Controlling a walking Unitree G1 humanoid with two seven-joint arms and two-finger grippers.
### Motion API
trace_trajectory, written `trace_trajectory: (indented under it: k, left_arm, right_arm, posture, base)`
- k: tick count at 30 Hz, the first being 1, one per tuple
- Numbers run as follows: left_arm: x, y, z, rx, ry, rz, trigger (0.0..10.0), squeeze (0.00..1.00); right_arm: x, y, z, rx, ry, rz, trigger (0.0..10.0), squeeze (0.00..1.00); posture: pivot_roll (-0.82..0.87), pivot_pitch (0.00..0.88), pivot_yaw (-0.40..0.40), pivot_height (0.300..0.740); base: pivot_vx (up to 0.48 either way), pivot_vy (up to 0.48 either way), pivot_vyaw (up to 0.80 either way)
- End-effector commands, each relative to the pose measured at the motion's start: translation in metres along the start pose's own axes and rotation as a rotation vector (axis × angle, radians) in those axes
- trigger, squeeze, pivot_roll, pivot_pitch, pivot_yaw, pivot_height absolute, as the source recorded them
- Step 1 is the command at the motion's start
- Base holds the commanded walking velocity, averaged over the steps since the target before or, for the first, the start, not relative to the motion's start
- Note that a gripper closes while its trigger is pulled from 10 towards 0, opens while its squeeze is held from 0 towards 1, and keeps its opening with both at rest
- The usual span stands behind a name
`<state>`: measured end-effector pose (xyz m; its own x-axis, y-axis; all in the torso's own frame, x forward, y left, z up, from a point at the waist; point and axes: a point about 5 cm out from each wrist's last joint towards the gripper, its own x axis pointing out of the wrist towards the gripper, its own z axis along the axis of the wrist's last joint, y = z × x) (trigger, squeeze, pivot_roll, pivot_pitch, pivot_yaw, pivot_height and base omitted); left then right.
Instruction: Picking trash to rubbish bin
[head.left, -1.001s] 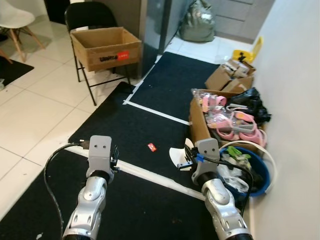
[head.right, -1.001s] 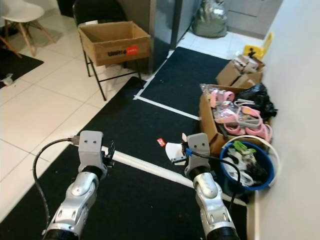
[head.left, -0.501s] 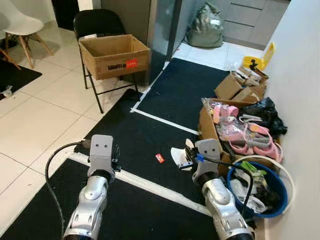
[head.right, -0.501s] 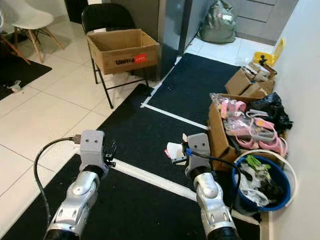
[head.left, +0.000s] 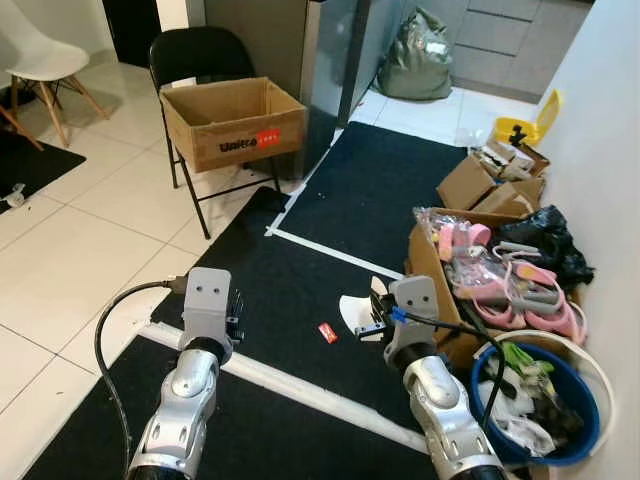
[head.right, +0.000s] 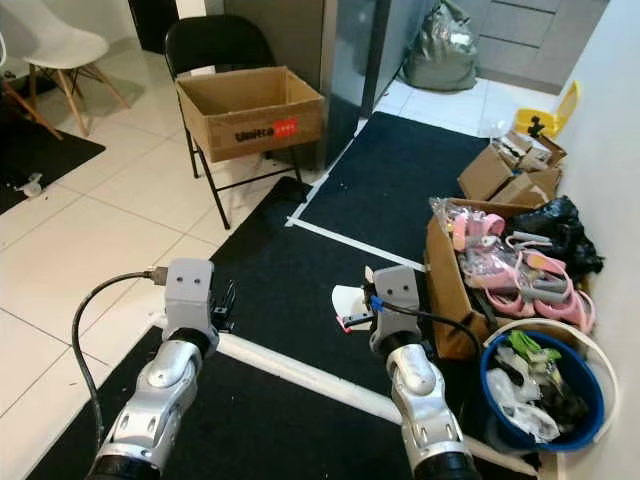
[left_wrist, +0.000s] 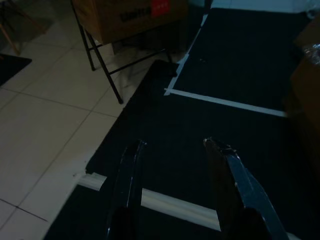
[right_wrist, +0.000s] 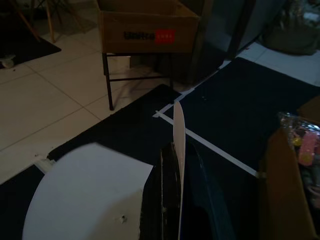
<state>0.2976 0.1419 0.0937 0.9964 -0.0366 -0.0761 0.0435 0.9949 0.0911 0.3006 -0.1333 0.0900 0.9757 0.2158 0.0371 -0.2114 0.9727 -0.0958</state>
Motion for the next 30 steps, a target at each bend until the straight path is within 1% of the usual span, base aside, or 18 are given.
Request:
trace_trajectory:
  k: [1, 5, 6, 12, 13, 17, 23, 30]
  left_arm:
    - [0.0000, -0.0027, -0.0004, 0.005, 0.011, -0.016, 10.0, 0.07]
    - [0.0003, -0.0026, 0.0001, 0.008, 0.010, -0.019, 10.0, 0.07]
    - [0.0005, -0.0032, 0.0006, 0.012, 0.011, -0.028, 10.0, 0.07]
    - [0.0015, -0.0041, 0.0023, 0.023, 0.012, -0.052, 10.0, 0.07]
    - [0.0028, -0.0037, 0.0037, 0.033, 0.014, -0.068, 10.0, 0.07]
    - [0.0049, -0.0026, 0.0047, 0.043, 0.017, -0.080, 10.0, 0.07]
    - [0.0070, -0.0019, 0.0062, 0.045, 0.015, -0.086, 10.0, 0.07]
    - [0.0085, -0.0017, 0.0058, 0.033, 0.020, -0.074, 10.0, 0.07]
  right_arm:
    - [-0.0039, -0.0022, -0.0077, 0.003, 0.041, -0.010, 10.0, 0.00]
    - [-0.0043, -0.0016, -0.0082, 0.010, 0.043, -0.011, 10.0, 0.00]
    - [-0.0047, -0.0015, -0.0090, 0.012, 0.043, -0.016, 10.0, 0.00]
    - [-0.0051, -0.0016, -0.0107, 0.022, 0.042, -0.040, 10.0, 0.00]
    - [-0.0056, -0.0009, -0.0108, 0.029, 0.039, -0.054, 10.0, 0.00]
    - [-0.0066, 0.0002, -0.0114, 0.036, 0.039, -0.065, 10.0, 0.00]
    - [-0.0088, 0.0013, -0.0132, 0.042, 0.043, -0.075, 10.0, 0.00]
    - [-0.0080, 0.0007, -0.0126, 0.036, 0.042, -0.071, 10.0, 0.00]
  posture:
    - [-0.03, 0.097, -0.031, 0.740]
    - [-0.02, 0.097, -0.024, 0.740]
    - [-0.01, 0.095, -0.005, 0.740]
    - [-0.01, 0.094, 0.018, 0.740]
    - [-0.01, 0.094, 0.045, 0.740]
    - [-0.01, 0.095, 0.059, 0.740]
    - [-0.01, 0.096, 0.062, 0.740]
    - [-0.01, 0.097, 0.043, 0.740]
  base:
    - [0.341, 0.000, 0.00]
    - [0.337, 0.000, 0.00]
    - [0.337, 0.000, 0.00]
    - [0.344, 0.000, 0.00]
    - [0.345, 0.000, 0.00]
    - [0.343, 0.000, 0.00]
    - [0.344, 0.000, 0.00]
    - [0.348, 0.000, 0.00]
